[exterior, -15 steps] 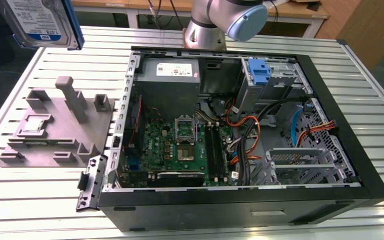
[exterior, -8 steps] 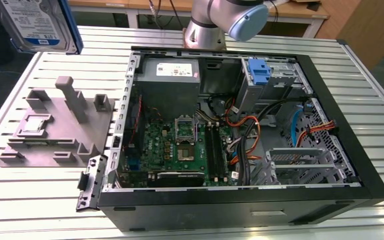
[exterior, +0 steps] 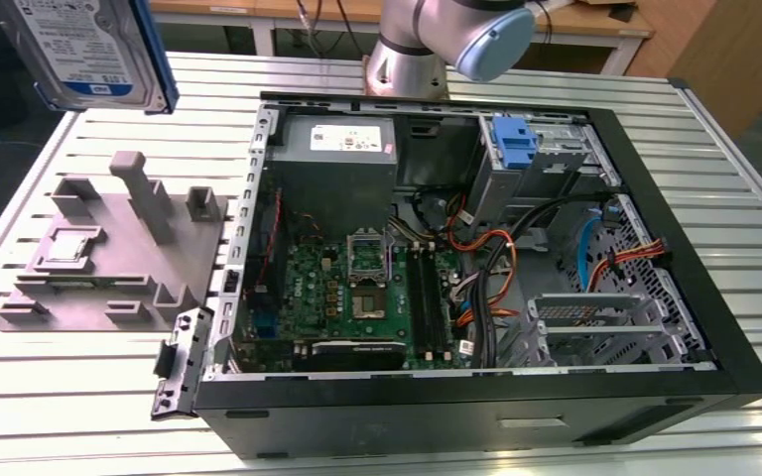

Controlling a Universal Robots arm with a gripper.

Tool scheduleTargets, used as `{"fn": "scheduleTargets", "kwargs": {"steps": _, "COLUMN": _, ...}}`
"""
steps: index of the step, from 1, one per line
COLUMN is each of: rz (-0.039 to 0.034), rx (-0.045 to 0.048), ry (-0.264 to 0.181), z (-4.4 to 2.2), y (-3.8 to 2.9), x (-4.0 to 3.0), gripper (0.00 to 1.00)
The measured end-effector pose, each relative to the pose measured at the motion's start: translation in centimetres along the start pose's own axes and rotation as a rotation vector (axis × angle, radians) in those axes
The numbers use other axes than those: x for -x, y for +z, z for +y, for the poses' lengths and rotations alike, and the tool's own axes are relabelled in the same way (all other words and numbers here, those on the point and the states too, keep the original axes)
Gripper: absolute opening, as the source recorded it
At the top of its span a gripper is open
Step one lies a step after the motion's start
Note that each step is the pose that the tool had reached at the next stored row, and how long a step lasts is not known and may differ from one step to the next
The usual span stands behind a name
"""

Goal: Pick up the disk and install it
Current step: 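Pick up the disk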

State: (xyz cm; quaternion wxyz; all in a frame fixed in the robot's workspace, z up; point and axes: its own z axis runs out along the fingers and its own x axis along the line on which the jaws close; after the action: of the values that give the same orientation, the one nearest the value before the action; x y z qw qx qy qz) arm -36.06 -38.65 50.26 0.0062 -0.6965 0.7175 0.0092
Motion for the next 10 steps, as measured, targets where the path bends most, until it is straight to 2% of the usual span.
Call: {"fn": "scheduleTargets", "kwargs": {"steps": 10, "rz": 0.0000, "rx": 0.0001, "ry": 0.000, "z": -2.12, "y": 0.02, "x": 0.05, "gripper": 0.36}}
